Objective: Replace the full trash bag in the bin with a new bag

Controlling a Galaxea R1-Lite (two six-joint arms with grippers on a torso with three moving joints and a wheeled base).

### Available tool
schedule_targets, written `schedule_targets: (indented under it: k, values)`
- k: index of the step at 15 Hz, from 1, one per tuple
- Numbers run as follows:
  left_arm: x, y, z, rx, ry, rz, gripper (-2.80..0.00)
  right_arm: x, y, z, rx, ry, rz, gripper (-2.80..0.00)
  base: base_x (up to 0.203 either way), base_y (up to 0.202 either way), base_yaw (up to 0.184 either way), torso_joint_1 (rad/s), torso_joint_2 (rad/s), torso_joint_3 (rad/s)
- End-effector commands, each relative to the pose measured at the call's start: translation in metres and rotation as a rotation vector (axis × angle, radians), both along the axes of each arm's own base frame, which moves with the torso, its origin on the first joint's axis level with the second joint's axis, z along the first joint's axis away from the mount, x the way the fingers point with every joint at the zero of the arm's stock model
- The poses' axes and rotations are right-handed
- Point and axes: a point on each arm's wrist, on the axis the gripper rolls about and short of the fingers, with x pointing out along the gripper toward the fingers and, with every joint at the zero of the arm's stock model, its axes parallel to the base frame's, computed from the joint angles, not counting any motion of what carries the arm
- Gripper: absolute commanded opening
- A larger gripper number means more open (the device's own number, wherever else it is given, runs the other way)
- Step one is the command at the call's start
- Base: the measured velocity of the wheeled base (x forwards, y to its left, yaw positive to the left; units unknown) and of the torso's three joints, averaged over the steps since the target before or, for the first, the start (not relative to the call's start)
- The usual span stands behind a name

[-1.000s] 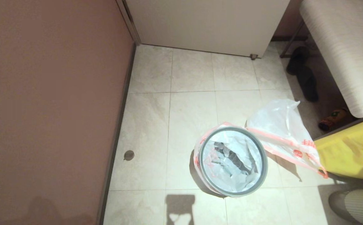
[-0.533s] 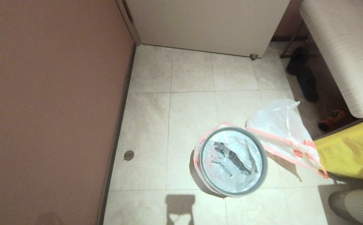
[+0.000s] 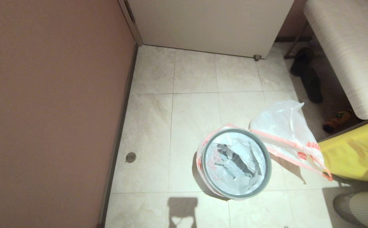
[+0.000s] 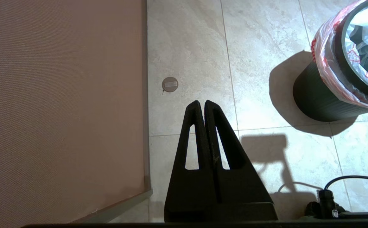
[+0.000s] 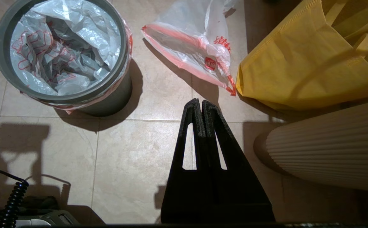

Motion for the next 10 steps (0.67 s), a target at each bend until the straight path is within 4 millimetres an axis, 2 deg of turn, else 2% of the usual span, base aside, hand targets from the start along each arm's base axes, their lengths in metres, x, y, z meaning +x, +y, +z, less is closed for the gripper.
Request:
schedule_targets:
  k: [1,5,10]
  values:
    - [0.0000,0.0000,0.0002,0.000,-0.004,0.000,-2.80,0.0008,0.0003,-0.0019,0.000,0.011,0.015,-2.80,0.000,0.000,0.000,0.000,0.00,0.000]
    - [0.0002,0.0002,0.0004,-0.097,-0.012,0.011,-2.80,0.0040,0.0018,-0.0097,-0.010,0.022,0.082,-2.80,0.000,0.000,0.000,0.000,0.00,0.000]
    - [0.0002,0.0002,0.0006,-0.092,-0.014,0.010,-2.80,0.0041,0.0017,-0.0100,0.043,0.022,0.073,-2.80,0.000,0.000,0.000,0.000,0.00,0.000]
